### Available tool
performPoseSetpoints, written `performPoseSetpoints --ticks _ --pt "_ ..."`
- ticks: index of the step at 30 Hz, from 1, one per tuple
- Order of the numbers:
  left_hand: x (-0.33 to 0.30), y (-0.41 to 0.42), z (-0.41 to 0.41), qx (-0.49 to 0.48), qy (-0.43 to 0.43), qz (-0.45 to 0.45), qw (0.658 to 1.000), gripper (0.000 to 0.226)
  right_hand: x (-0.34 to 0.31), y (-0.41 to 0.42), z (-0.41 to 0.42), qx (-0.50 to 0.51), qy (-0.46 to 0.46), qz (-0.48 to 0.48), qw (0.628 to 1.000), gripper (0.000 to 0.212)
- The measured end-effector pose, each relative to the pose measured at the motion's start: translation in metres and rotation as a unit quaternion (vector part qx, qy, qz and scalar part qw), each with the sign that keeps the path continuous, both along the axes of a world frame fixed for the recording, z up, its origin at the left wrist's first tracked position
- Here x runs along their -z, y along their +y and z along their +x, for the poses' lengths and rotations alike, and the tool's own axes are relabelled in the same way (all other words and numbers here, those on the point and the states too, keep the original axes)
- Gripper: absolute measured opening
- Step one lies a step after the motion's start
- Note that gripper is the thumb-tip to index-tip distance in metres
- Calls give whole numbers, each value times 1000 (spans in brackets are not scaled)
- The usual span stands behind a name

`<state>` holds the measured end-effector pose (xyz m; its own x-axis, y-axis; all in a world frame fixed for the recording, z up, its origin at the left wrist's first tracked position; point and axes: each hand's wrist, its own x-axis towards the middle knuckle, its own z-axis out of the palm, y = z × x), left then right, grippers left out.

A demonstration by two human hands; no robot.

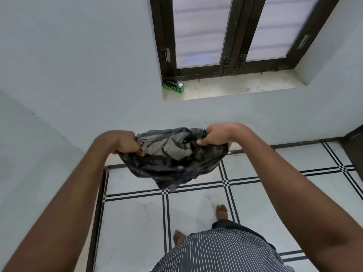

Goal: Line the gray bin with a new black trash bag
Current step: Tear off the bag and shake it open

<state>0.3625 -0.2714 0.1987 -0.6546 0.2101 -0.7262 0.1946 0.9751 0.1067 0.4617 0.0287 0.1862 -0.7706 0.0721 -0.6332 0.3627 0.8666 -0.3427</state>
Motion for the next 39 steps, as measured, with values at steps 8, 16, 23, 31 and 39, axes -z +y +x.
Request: performPoseSetpoints --ticks 8,16,23,31,39 --pt "-22 21 4 -37 645 325 691 50 -12 -2 -12 106 692 18 714 57" --pt "83 -22 -28 -24 41 68 997 26 86 28 11 57 -75 -46 994 29" --pt "52 7 -31 -214 349 368 835 16 52 36 -20 269 422 -69 863 41" --pt "34 49 -29 -250 238 425 837 51 54 62 -40 172 369 -21 913 23" --pt "35 97 -23 -368 40 519 771 29 64 67 -61 115 371 -96 917 68"
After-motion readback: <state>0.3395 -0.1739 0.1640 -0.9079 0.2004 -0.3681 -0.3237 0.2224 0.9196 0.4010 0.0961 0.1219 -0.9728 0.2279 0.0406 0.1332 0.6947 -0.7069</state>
